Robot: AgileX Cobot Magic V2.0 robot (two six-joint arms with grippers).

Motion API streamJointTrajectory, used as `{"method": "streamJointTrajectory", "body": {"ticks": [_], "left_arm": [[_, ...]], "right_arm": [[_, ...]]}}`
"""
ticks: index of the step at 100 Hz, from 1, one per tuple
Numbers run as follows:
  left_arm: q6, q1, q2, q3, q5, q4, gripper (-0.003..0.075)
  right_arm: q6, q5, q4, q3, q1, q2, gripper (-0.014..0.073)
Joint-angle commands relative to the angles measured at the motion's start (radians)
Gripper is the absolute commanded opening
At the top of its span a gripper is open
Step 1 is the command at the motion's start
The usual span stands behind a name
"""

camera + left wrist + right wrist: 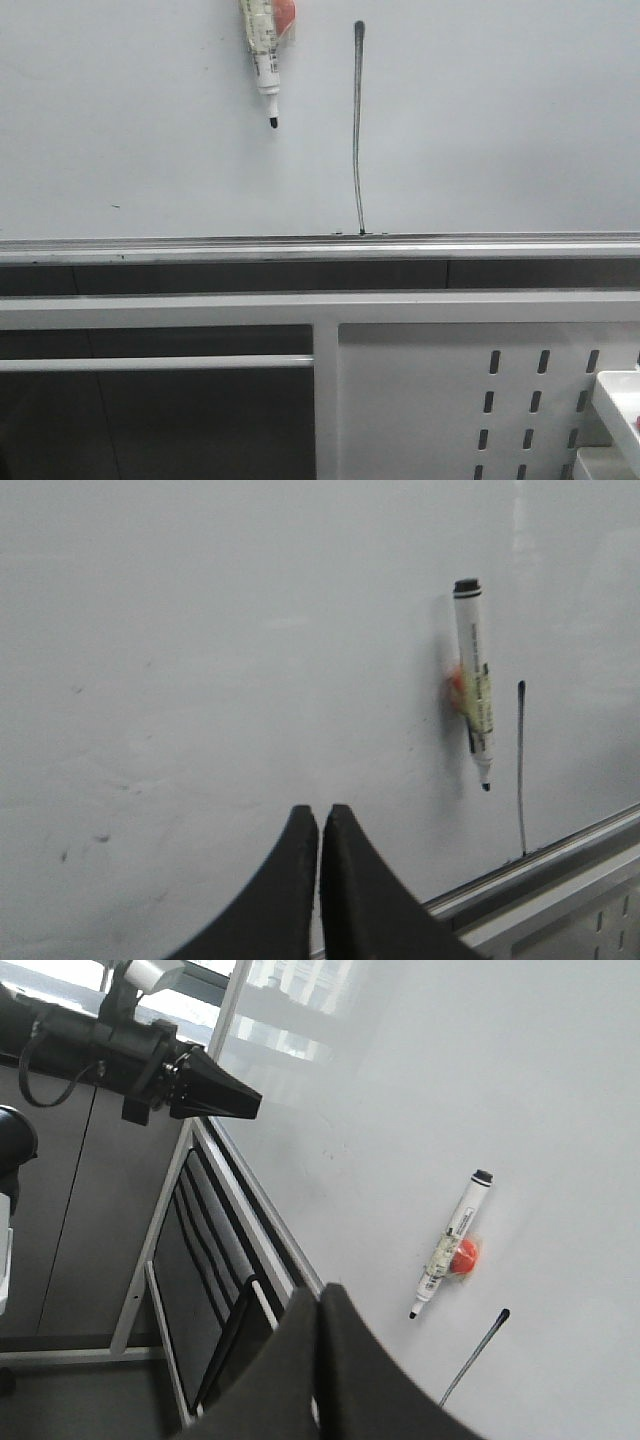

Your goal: Write number 1 on whiteboard

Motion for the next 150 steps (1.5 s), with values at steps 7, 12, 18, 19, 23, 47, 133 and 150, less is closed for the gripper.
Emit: {"method": "streamJointTrajectory", "body": {"ticks": [7, 12, 18, 19, 23, 47, 133, 150], "left_arm": [[-0.274, 0.119, -0.111, 0.08, -0.068, 0.228, -0.002], [-0.311, 0.162, -0.15, 0.111, -0.055, 0.237, -0.002], [-0.326, 0.206, -0.192, 0.146, -0.043, 0.238, -0.002], [-0.326, 0.216, -0.202, 0.149, -0.038, 0.238, -0.002], [-0.326, 0.245, -0.234, 0.165, -0.022, 0.239, -0.002], [-0.326, 0.374, -0.322, 0.203, 0.212, 0.204, -0.002], [-0.326, 0.417, -0.324, 0.205, 0.417, 0.204, -0.002], [-0.326, 0.417, -0.324, 0.205, 0.417, 0.204, -0.002]], "right_arm": [[-0.001, -0.068, 0.004, -0.025, -0.006, 0.011, -0.0063], [-0.001, -0.068, 0.004, -0.025, -0.006, 0.011, -0.0063], [-0.001, -0.068, 0.004, -0.025, -0.006, 0.011, -0.0063], [-0.001, -0.068, 0.004, -0.025, -0.006, 0.011, -0.0063], [-0.001, -0.068, 0.004, -0.025, -0.006, 0.011, -0.0063], [-0.001, -0.068, 0.004, -0.025, -0.006, 0.011, -0.0063], [-0.001, -0.068, 0.004, -0.025, -0.006, 0.011, -0.0063], [-0.001, -0.068, 0.004, -0.025, -0.006, 0.011, -0.0063]]}}
